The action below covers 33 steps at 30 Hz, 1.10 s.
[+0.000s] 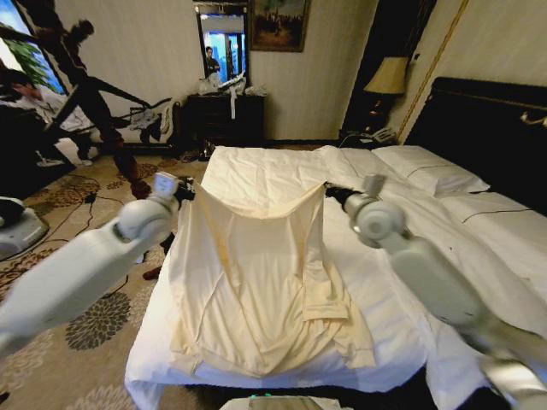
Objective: Pick up the clothes from the bed and hang them on the clothes hanger.
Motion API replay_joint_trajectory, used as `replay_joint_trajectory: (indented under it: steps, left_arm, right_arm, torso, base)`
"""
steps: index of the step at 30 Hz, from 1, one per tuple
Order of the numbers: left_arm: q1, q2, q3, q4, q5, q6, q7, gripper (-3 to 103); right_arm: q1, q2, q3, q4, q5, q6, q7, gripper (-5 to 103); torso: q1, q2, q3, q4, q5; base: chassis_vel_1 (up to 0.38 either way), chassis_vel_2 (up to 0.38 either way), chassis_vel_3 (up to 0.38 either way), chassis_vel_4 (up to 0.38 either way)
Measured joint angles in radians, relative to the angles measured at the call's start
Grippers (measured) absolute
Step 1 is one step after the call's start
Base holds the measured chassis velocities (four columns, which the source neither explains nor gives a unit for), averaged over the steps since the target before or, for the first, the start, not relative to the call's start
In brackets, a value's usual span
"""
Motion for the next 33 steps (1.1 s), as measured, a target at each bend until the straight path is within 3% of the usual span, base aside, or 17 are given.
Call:
replay_joint_trajectory:
  steps: [4,8,14,20,24,29,33]
  left_arm:
    - [-0.032,-0.128,0.047,0.159,0.072,-0.028,0.009,0]
    - [-0.063,-0.208,0.055,0.229,0.119,-0.050,0.007,0]
    - [-0.116,-0.245,0.029,0.266,0.135,-0.071,0.007,0]
    - [-0.193,-0.238,-0.011,0.261,0.128,-0.083,0.006,0]
    - [-0.188,-0.191,-0.015,0.195,0.117,-0.088,0.010,0]
    - [0.012,-0.060,-0.042,-0.014,0.114,-0.080,-0.006,0]
    - [0.123,-0.024,-0.054,-0.057,0.156,-0.083,-0.007,0]
  right_arm:
    - [-0.009,0.041,-0.022,-0.114,-0.117,0.028,-0.038,0]
    - [-0.005,0.064,-0.009,-0.171,-0.158,0.047,-0.044,0]
    - [0.033,0.068,0.054,-0.159,-0.167,0.063,-0.040,0]
    - [0.086,0.060,0.093,-0.092,-0.129,0.064,-0.015,0]
    - [0.062,0.039,0.117,-0.018,-0.086,0.062,0.008,0]
    - [-0.106,-0.009,0.132,0.094,-0.092,0.058,0.007,0]
    - [-0.194,-0.022,0.118,0.120,-0.139,0.061,-0.014,0]
  torso:
    - [0.000,0.000,0.000,0.0002,0.0000]
    - [0.000,0.000,0.000,-0.0004,0.0003]
    - [0.000,0.000,0.000,0.0004,-0.0001]
    - [0.000,0.000,0.000,0.0001,-0.0001]
    - [0.000,0.001,-0.001,0.0002,0.0000]
    - [-0.001,0.001,-0.001,0.0002,-0.0001]
    - [-0.001,0.001,-0.001,0.0006,-0.0003]
  base:
    - [0.000,0.000,0.000,0.000]
    - [0.000,0.000,0.000,0.000]
    - [0.000,0.000,0.000,0.000]
    - [0.000,0.000,0.000,0.000]
    - [0.000,0.000,0.000,0.000]
    - [0.000,0.000,0.000,0.000]
    - [0.000,0.000,0.000,0.000]
